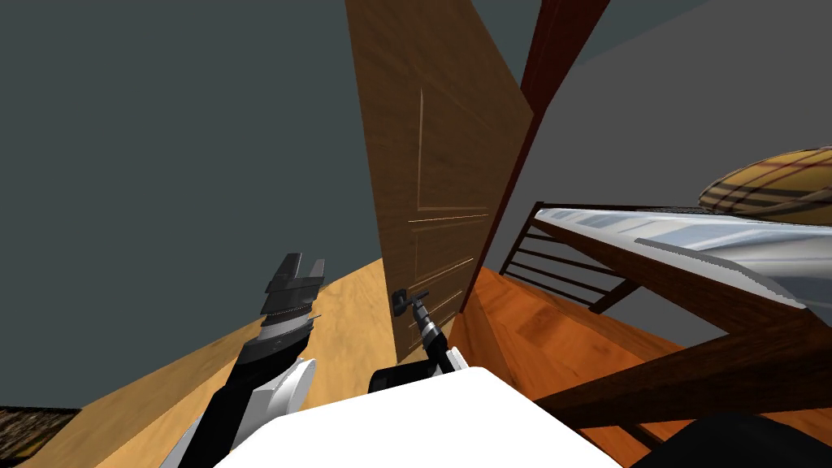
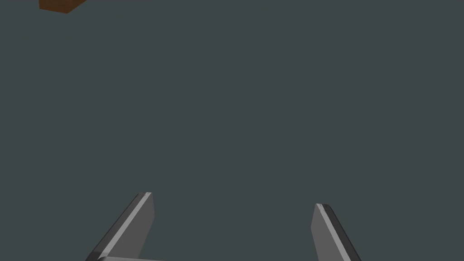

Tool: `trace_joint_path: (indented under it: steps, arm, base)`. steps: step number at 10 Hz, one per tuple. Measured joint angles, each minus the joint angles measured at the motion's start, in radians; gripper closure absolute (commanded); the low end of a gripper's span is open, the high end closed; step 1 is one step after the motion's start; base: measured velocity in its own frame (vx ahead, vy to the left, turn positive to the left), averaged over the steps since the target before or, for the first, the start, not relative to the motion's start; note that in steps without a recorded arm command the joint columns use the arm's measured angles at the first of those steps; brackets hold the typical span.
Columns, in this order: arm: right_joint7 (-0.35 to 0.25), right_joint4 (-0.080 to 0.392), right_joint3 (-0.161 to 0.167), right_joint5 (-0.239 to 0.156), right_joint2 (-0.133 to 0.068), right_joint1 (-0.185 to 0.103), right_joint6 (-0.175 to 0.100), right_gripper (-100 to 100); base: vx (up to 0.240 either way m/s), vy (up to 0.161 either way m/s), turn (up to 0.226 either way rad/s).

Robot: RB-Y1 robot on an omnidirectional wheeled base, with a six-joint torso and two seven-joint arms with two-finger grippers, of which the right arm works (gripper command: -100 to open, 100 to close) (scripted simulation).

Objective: Push the door open

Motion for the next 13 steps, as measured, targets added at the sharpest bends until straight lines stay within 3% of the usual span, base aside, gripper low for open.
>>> trace_joint_path:
  steps: [2, 4, 9, 13]
  arm:
    - [0.006, 0.002, -0.02, -0.007, 0.005, -0.004, -0.005, 100]
    - [0.005, 0.002, -0.037, -0.015, 0.005, -0.012, 0.009, 100]
    - [0.023, 0.018, -0.1, -0.036, 0.034, -0.023, 0.014, 100]
    - [0.036, 0.033, -0.156, -0.053, 0.072, -0.046, 0.023, 100]
  base:
    - [0.084, 0.095, -0.051]
    - [0.081, 0.107, -0.066]
    - [0.119, 0.157, -0.1]
    - [0.131, 0.155, -0.082]
